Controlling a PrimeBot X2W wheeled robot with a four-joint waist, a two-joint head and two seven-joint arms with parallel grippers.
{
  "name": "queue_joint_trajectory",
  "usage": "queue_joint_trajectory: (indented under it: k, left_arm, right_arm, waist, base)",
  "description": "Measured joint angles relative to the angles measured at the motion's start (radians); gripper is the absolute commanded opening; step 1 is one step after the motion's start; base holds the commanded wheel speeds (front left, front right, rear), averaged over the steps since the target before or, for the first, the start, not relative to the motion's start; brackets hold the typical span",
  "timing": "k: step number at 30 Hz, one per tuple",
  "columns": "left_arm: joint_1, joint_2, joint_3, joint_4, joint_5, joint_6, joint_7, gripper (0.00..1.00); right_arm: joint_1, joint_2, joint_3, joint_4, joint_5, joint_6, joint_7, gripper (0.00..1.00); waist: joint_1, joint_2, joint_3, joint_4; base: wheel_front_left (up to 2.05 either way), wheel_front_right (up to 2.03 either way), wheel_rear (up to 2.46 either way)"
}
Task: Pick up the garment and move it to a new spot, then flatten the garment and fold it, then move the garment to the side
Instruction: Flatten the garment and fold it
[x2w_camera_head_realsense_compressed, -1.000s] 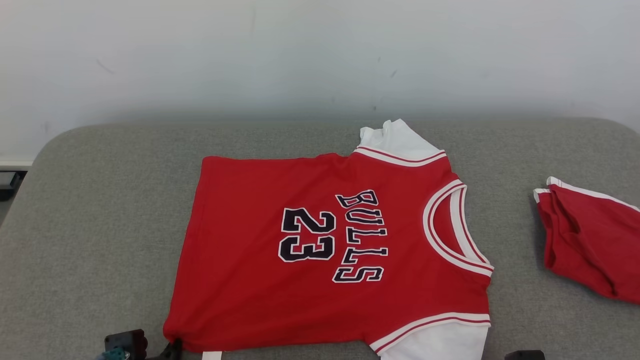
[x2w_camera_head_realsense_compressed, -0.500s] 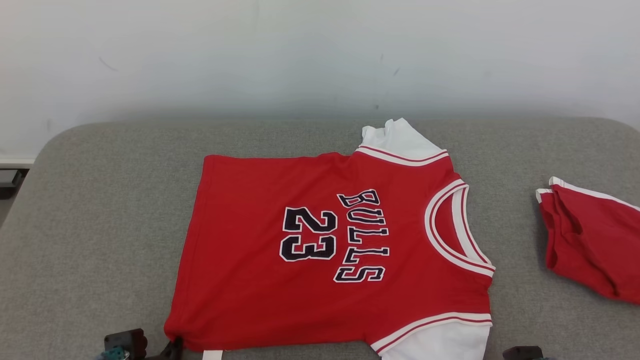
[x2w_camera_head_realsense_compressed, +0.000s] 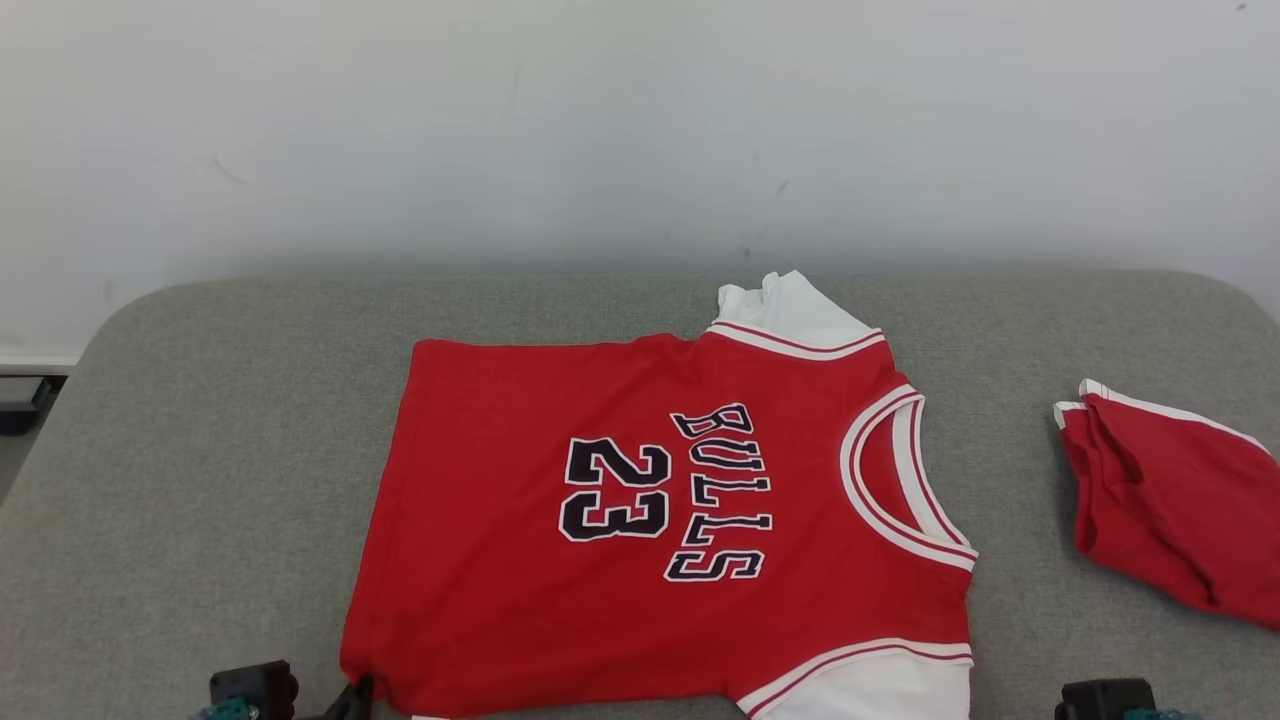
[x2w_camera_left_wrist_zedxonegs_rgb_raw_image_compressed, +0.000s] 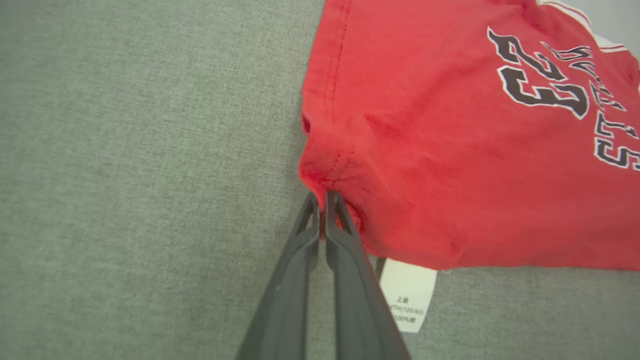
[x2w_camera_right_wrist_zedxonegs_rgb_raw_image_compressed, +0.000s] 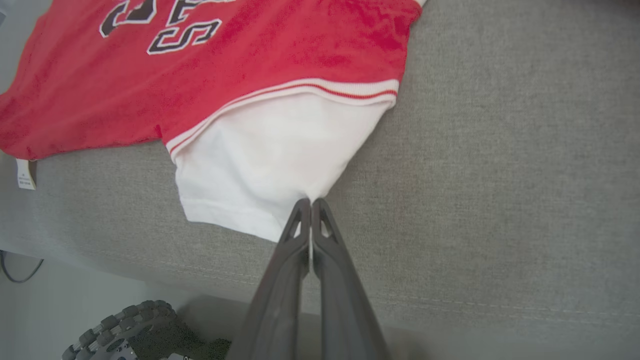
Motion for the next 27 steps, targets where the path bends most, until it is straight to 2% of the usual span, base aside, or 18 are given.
queue_joint_trajectory:
  k: [3,8,15,19,27]
  left_arm:
    - [0.005,-0.003,0.011,-0.035,-0.019,-0.017,0.015,0.00]
    - [0.004,-0.011,0.019,-0.096,-0.039,-0.016,0.038,0.00]
    - [-0.023,-0.009,0.054,-0.151,-0.056,0.012,0.070,0.00]
    - [-0.052,-0.008,0.063,-0.165,-0.063,0.021,0.095,0.00]
    - [-0.177,-0.011,0.085,-0.167,-0.063,0.048,0.141,0.00]
  right_arm:
    - [-0.003,-0.012,-0.018,-0.070,0.010,0.000,0.016,0.00]
    - [-0.006,-0.057,-0.039,-0.160,0.022,0.003,0.065,0.00]
    - [-0.098,-0.092,-0.074,-0.230,0.063,0.008,0.142,0.00]
    - [-0.177,-0.092,-0.085,-0.218,0.109,0.008,0.193,0.00]
    - [-0.344,-0.084,-0.103,-0.112,0.192,0.002,0.282,0.00]
  waist:
    - [0.0000,0.0000,-0.007,-0.002]
    - [0.0000,0.0000,-0.012,0.005]
    - [0.0001,0.0000,-0.004,0.012]
    - [0.0001,0.0000,0.011,0.010]
    - [0.0001,0.0001,0.061,0.006]
  base:
    - [0.00,0.00,0.00]
    - [0.00,0.00,0.00]
    - [0.00,0.00,0.00]
    - [0.00,0.00,0.00]
    - [0.00,0.00,0.00]
